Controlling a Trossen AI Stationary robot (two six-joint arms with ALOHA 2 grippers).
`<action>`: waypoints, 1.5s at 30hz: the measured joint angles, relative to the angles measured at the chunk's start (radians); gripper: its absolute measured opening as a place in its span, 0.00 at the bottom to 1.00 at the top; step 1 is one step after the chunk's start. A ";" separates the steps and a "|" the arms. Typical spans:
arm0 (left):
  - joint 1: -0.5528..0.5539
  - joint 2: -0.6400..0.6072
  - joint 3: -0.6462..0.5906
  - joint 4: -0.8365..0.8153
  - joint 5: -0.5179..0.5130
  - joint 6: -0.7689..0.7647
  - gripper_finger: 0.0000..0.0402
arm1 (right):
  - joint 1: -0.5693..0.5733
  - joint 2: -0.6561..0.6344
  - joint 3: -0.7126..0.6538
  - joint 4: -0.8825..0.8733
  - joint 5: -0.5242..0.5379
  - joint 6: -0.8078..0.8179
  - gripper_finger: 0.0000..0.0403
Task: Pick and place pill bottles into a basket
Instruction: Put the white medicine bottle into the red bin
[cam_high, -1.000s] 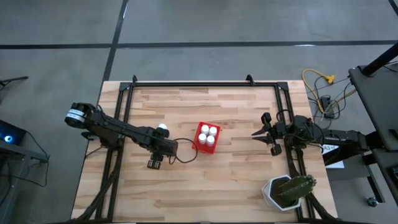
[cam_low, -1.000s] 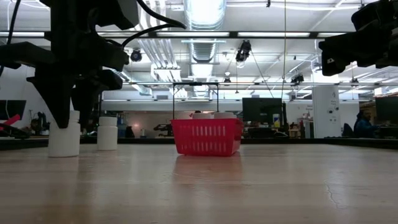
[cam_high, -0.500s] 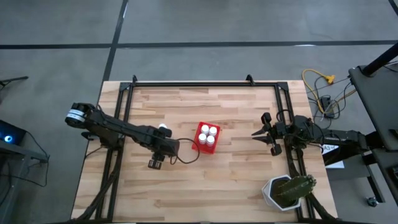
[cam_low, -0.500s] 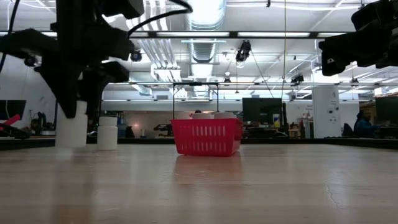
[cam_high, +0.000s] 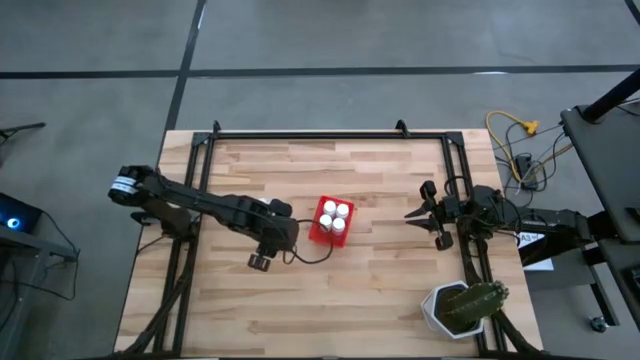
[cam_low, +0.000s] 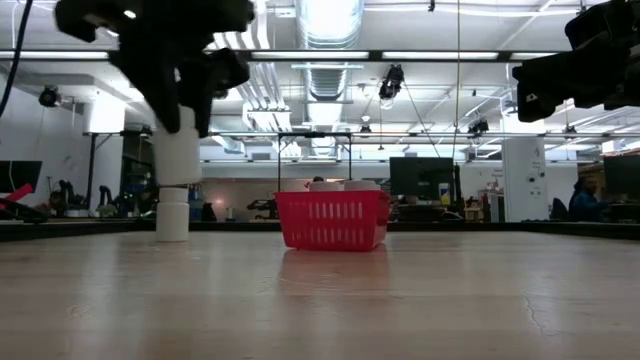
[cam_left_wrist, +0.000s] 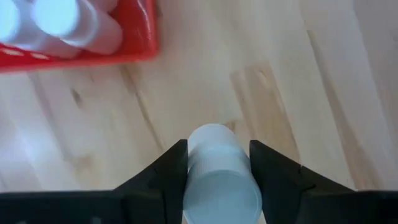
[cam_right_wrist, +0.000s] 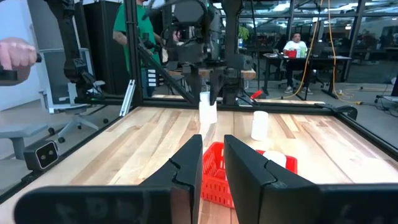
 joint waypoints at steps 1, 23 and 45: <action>0.003 0.013 0.020 -0.012 -0.006 0.011 0.34 | 0.000 0.000 0.000 0.000 0.000 0.001 0.15; 0.047 0.404 0.554 -0.233 -0.065 0.233 0.34 | 0.000 0.000 0.000 0.000 0.000 0.001 0.15; 0.071 0.472 0.661 -0.186 -0.092 0.329 0.34 | 0.000 0.000 0.000 0.000 0.000 0.000 0.15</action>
